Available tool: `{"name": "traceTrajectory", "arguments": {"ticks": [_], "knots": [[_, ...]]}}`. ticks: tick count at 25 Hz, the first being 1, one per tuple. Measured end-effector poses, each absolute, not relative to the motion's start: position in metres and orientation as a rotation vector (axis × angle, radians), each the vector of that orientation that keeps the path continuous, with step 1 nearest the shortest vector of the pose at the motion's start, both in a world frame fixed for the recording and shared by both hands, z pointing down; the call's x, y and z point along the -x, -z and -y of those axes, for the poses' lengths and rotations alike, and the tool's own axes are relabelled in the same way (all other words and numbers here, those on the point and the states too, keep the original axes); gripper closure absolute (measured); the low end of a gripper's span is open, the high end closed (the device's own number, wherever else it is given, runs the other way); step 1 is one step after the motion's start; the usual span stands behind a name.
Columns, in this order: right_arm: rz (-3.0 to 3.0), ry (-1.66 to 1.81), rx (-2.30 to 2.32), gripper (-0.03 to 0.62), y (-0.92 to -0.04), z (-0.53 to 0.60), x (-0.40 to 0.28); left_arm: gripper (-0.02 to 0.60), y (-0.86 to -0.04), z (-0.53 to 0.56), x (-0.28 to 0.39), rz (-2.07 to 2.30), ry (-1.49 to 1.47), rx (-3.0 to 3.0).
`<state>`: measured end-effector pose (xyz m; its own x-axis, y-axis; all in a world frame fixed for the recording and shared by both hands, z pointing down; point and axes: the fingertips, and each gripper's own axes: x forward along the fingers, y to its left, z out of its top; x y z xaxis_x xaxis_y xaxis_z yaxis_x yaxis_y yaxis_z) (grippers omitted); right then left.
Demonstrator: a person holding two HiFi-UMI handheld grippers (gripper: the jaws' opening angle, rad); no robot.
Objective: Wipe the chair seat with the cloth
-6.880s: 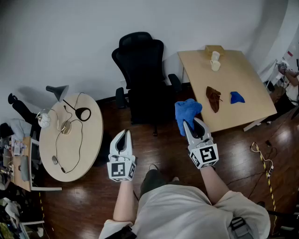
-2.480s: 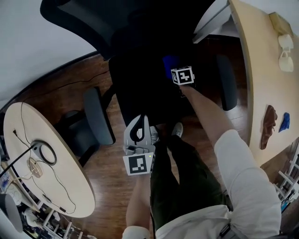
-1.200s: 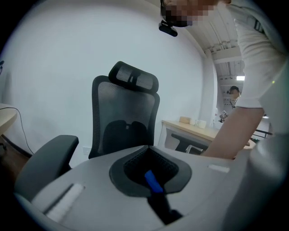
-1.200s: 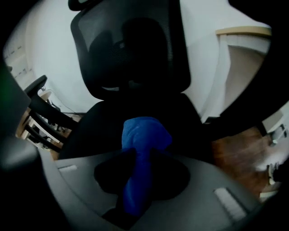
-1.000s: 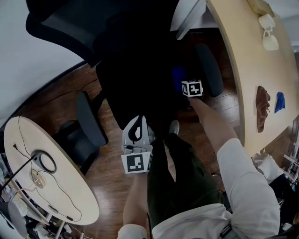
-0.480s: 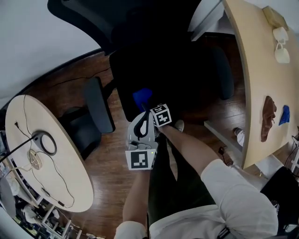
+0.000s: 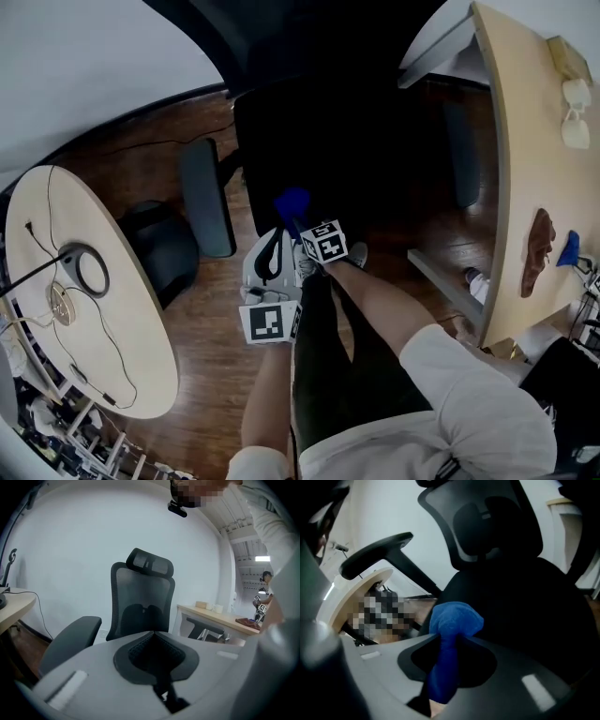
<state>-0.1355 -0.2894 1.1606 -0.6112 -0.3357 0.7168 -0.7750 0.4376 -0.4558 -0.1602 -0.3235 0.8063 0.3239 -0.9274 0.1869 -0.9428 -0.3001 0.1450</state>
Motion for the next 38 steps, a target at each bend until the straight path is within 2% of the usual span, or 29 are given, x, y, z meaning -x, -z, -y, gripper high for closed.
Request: {"name": "traceTrajectory", "arguments": {"ticks": [6,8,10,14,17,19,24,30,31,32,36,38], "knots": [[1.958,-1.011,-1.174,0.500,-1.170,0.318,-0.103,0.552,-0.795,0.345,0.105,1.606,-0.077,-2.412],[1.932,-0.956,-1.188,0.499,-1.165,0.322,-0.162,0.551,-0.792,0.348,0.087,1.580,-0.078,-2.439],[1.926,-0.940,-1.204,0.499,-1.160,0.322,-0.194,0.551,-0.793,0.351,0.073,1.551,-0.085,-2.464],[1.980,-0.956,-1.220,0.499,-1.145,0.332,-0.177,0.552,-0.803,0.359,0.062,1.549,-0.135,-2.466],[2.096,-0.973,-1.231,0.499,-1.100,0.355,-0.116,0.552,-0.787,0.370,0.071,1.571,-0.157,-2.470],[2.229,-0.932,-1.239,0.499,-1.039,0.378,-0.073,0.551,-0.760,0.375,0.082,1.611,-0.161,-2.476],[2.635,-0.583,-1.304,0.499,-0.787,0.407,-0.008,0.552,-0.630,0.363,0.109,1.771,-0.051,-2.516],[2.883,-0.079,-1.475,0.499,-0.453,0.336,-0.017,0.538,-0.409,0.298,0.130,1.887,0.143,-2.553],[2.906,0.008,-1.502,0.497,-0.409,0.319,-0.026,0.476,-0.375,0.285,0.132,1.935,0.187,-2.555],[2.926,0.085,-1.529,0.497,-0.371,0.295,-0.037,0.371,-0.347,0.267,0.132,1.971,0.218,-2.565],[2.970,0.381,-1.610,0.497,-0.278,0.174,-0.074,0.392,-0.273,0.172,0.120,1.995,0.306,-2.661],[2.976,0.492,-1.623,0.497,-0.253,0.126,-0.086,0.498,-0.247,0.128,0.115,1.994,0.396,-2.716]]}}
